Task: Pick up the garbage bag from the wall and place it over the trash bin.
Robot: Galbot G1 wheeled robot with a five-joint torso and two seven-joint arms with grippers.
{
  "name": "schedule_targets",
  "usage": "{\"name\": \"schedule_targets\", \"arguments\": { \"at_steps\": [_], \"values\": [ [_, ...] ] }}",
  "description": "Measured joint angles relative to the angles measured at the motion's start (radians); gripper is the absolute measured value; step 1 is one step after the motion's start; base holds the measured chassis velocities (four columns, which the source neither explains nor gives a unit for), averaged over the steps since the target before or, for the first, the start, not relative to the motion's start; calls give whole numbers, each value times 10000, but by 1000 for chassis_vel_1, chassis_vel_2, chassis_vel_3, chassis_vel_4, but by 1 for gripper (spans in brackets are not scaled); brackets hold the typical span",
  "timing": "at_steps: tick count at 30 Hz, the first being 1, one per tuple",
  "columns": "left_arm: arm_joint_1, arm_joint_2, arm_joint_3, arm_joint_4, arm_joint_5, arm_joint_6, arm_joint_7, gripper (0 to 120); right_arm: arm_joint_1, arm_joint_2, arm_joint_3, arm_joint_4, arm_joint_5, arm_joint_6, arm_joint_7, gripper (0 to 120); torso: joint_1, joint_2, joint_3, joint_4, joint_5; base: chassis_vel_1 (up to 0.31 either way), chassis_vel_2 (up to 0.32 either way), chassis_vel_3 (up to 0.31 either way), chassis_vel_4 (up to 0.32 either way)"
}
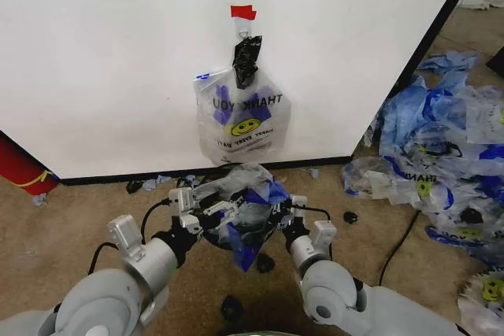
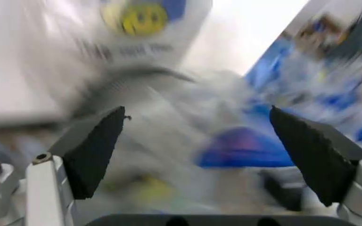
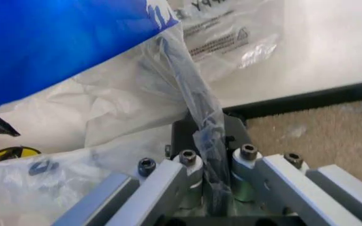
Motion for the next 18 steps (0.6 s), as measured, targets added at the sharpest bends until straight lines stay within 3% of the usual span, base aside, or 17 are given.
{"name": "schedule_targets", "arguments": {
  "at_steps": [1,3,11,18],
  "values": [
    [0,0,0,0,0,0,0,93,0,0,0,0,0,0,0,0,0,0,0,0,0,0,0,0,0],
    [80,400,-84,578,2355,-15,704,93,-129,-75,99,-71,-164,44,-87,0,0,0,0,-3,0,0,0,0,0],
    [159,772,-410,1331,6001,-409,2555,94,-258,-69,211,-128,-196,61,-105,0,0,0,0,-2,-1,0,0,0,0],
    [-50,825,-250,1413,6784,-456,3120,94,46,139,-61,-371,-155,-29,172,0,0,0,0,-3,0,0,0,0,0]
  ]
}}
